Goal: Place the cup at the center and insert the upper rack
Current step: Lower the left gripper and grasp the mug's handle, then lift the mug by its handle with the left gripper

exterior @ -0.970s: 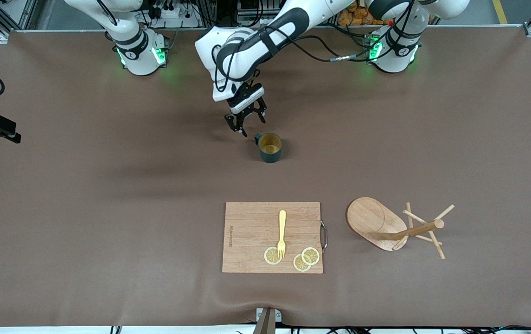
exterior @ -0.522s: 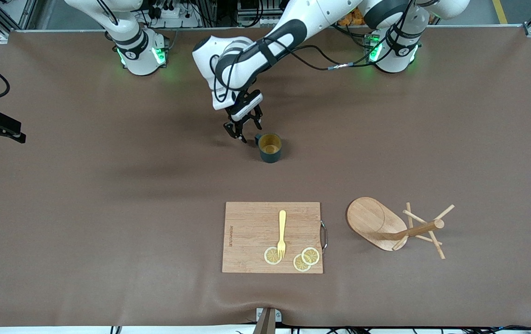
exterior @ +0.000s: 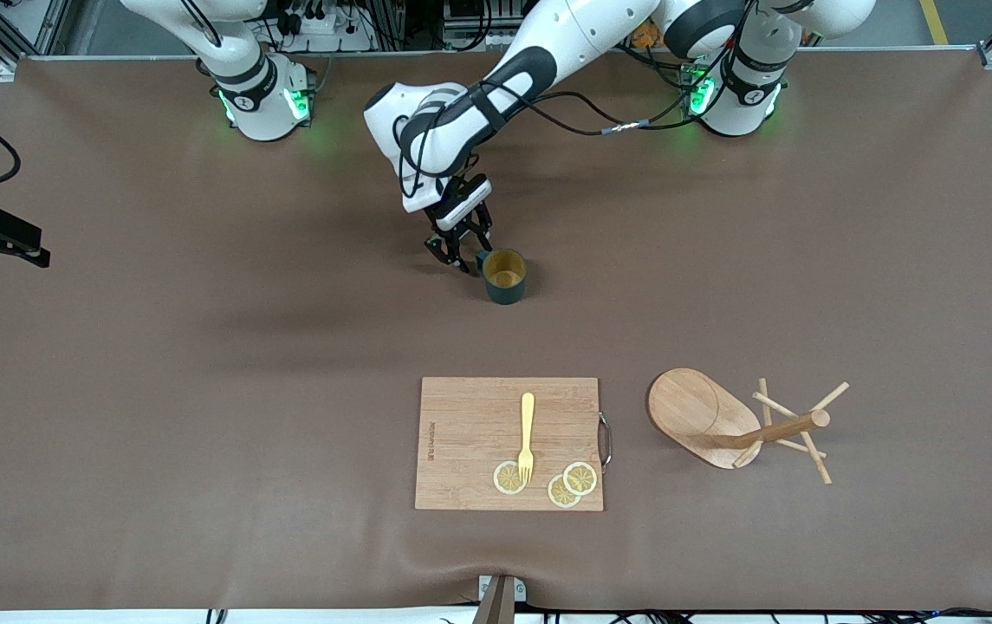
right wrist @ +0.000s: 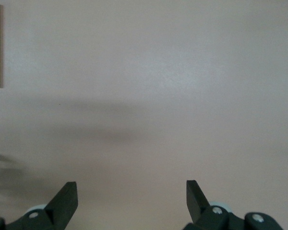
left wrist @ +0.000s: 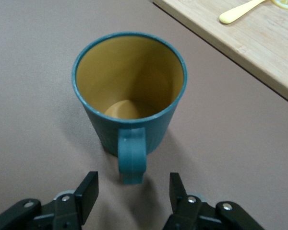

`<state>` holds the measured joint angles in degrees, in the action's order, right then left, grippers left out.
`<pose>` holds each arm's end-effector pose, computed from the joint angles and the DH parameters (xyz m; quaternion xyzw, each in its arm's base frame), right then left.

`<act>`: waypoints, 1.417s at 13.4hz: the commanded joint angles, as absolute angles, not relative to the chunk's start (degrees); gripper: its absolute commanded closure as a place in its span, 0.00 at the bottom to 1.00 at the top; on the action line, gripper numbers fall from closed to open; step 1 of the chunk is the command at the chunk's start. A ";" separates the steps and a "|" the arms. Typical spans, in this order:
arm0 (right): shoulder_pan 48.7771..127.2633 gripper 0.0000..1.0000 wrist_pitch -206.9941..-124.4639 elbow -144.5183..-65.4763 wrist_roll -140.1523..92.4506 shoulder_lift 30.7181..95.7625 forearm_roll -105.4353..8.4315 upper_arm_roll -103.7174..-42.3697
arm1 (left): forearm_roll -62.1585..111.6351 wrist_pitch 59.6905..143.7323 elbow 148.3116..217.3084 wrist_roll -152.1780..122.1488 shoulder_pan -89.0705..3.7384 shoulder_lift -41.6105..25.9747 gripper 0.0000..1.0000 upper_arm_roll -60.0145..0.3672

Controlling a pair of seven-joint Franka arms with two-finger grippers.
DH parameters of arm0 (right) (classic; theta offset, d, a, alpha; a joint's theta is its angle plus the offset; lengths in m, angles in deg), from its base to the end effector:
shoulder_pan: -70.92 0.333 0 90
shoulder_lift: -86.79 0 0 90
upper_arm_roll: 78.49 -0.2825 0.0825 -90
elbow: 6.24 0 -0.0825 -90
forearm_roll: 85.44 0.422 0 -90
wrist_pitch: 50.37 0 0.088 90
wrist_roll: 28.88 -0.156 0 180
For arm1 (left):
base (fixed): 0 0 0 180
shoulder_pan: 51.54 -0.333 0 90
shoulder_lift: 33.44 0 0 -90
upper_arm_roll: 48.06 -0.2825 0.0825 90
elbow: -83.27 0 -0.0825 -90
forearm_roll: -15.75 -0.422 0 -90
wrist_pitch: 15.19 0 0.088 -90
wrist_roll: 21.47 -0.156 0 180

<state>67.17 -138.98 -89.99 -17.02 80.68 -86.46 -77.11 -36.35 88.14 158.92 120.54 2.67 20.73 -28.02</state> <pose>0.6158 -0.0575 0.5308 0.9982 0.0586 -0.0123 0.0085 0.3164 -0.6289 0.0857 -0.8621 -0.3972 -0.3006 0.0935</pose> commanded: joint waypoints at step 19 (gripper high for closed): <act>66.97 0.00 -138.97 -91.67 -16.67 82.49 -87.11 -77.61 | -35.32 87.91 157.01 123.03 4.27 22.63 0.74 -30.66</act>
